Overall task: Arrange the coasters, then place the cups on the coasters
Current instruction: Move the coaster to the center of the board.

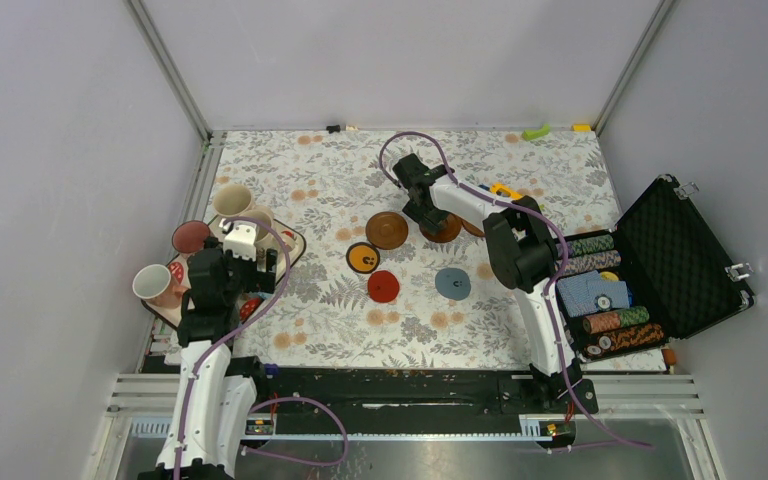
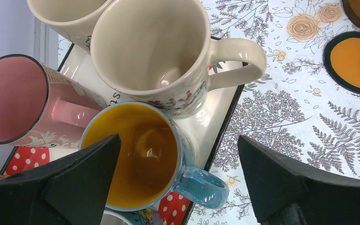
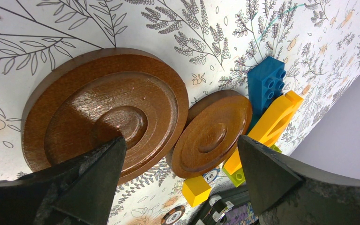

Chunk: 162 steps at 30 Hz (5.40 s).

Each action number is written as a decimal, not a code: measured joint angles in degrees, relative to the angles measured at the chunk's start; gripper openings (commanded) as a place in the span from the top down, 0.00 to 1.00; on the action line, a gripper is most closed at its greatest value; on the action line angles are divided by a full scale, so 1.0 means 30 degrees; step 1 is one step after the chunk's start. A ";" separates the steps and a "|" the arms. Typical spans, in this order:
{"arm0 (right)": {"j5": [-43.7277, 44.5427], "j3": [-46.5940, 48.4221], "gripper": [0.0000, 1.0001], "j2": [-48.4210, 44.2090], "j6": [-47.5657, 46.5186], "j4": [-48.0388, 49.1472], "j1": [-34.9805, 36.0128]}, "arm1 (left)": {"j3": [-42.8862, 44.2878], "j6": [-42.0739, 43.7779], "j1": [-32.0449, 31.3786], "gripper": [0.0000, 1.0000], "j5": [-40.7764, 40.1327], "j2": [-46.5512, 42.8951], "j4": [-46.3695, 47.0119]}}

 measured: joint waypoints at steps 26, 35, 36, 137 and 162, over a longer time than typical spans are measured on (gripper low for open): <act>-0.0998 0.0386 0.03 0.0029 0.0153 -0.0350 0.0000 | 0.0000 -0.0007 0.0000 0.01 -0.0073 0.0466 0.0022; -0.1042 0.0437 0.02 0.0073 0.0138 -0.0481 0.0015 | 0.0000 -0.0007 0.0000 0.01 0.0044 0.0124 0.0146; -0.1035 0.0437 0.02 0.0073 0.0138 -0.0481 0.0022 | 0.0000 -0.0007 0.0000 0.01 0.0044 0.0146 0.0138; -0.8874 -1.2152 0.00 -0.9428 0.0131 0.2754 0.0991 | -0.0284 -0.1151 0.0000 0.01 -0.1158 -0.1362 0.1078; -0.7169 -1.2203 0.00 -0.8590 -0.1800 0.2375 0.2142 | -0.0284 -0.1086 0.0000 0.01 -0.1151 -0.1370 0.1137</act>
